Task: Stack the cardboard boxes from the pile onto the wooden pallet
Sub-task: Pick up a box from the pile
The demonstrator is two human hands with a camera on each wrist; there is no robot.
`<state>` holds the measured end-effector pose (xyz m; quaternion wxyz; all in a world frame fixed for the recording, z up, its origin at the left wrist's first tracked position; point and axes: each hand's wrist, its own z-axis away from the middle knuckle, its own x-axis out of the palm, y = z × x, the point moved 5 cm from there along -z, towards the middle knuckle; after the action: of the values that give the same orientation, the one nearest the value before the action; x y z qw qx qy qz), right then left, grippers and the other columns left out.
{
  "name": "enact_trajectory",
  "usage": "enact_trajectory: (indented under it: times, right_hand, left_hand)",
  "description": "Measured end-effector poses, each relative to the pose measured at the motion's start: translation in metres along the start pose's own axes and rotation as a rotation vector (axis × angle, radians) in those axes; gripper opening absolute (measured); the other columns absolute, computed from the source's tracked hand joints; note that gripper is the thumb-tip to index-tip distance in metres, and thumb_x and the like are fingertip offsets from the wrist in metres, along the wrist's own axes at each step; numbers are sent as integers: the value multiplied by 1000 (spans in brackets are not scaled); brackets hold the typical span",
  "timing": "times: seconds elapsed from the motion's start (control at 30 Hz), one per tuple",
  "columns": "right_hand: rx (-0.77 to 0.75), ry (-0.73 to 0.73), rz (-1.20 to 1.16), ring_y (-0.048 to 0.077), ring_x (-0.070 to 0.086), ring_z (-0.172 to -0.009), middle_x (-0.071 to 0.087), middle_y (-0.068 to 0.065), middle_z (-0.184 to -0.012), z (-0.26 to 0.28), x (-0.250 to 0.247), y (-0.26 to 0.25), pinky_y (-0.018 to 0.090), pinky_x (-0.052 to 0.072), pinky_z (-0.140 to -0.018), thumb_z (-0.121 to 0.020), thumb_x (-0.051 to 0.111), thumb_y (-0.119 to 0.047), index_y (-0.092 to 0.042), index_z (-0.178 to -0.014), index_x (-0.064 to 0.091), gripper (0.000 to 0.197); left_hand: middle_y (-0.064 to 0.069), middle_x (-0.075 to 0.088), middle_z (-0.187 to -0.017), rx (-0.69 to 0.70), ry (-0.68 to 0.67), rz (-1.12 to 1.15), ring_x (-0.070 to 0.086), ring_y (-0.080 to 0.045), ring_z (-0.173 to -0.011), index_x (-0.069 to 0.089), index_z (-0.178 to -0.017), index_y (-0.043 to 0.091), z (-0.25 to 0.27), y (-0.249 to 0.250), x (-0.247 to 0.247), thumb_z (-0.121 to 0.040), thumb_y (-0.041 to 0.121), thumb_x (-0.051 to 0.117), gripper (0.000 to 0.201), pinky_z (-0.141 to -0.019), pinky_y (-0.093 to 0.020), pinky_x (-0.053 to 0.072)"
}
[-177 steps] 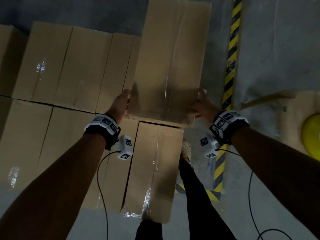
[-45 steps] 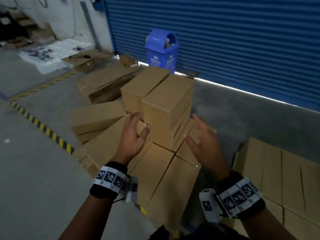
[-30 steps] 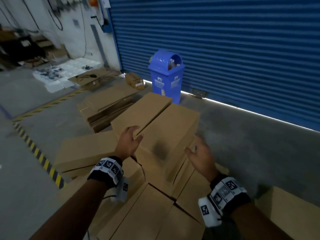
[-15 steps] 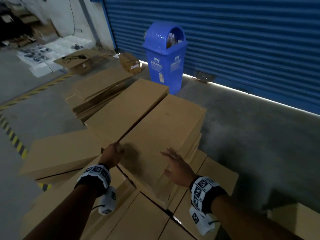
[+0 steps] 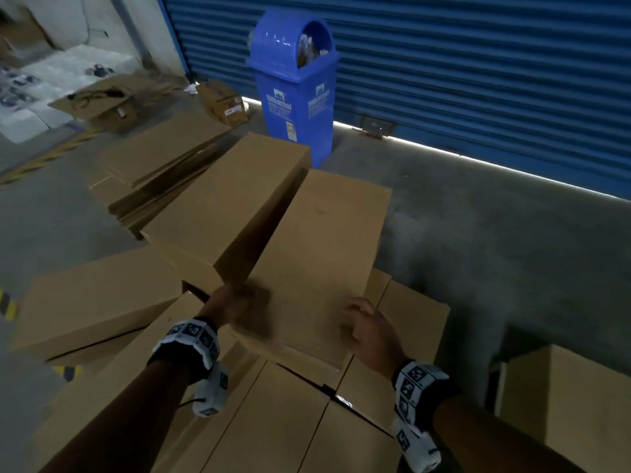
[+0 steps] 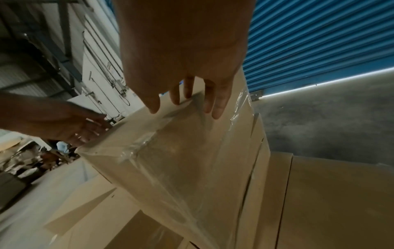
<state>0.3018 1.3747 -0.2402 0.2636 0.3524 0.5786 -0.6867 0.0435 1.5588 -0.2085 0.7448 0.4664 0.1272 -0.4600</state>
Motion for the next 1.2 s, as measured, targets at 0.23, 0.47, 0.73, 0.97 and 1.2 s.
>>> enact_trajectory:
  times: [0.23, 0.47, 0.73, 0.97, 1.2]
  right_hand:
    - [261, 114, -218, 25, 49, -125, 40, 2, -147, -20, -6, 22, 33, 45, -101, -86, 71, -31, -17, -151, 35, 75]
    - [445, -59, -731, 20, 59, -116, 56, -5, -133, -45, -9, 75, 42, 59, -81, -69, 69, 2, -39, -152, 21, 104]
    - [547, -158, -375, 36, 50, -122, 35, 16, -145, -13, -38, 137, 40, 48, -94, -92, 65, -16, -15, -158, -3, 95]
    - [484, -156, -395, 46, 12, -142, 6, 15, -156, -23, -50, 125, 52, 15, -119, -61, 40, -90, -29, -157, -5, 123]
    - [600, -203, -533, 52, -25, -142, -33, 18, -157, -33, -48, 115, 64, 0, -117, -60, 55, -93, -22, -154, -23, 141]
  left_hand:
    - [-8, 59, -92, -36, 54, 359, 59, -15, -76, 59, -98, 9, -9, 52, 15, -104, 9, 49, 12, -62, -24, 45]
    - [-23, 60, -121, -39, 62, 314, 56, -40, -112, 60, -124, -5, -31, 85, 29, -107, 8, 39, 29, -84, -31, 47]
    - [-8, 65, -98, 66, -142, 124, 59, -23, -88, 66, -115, 17, -24, 158, 86, -104, 35, 51, 26, -80, -34, 44]
    - [-5, 66, -99, 230, -275, 192, 62, -20, -88, 67, -121, 13, -5, 175, 145, -106, 15, 48, 24, -77, -33, 47]
    - [-17, 70, -107, 244, -281, 351, 65, -28, -99, 69, -108, 4, -18, 158, 170, -90, 7, 60, 21, -87, -42, 51]
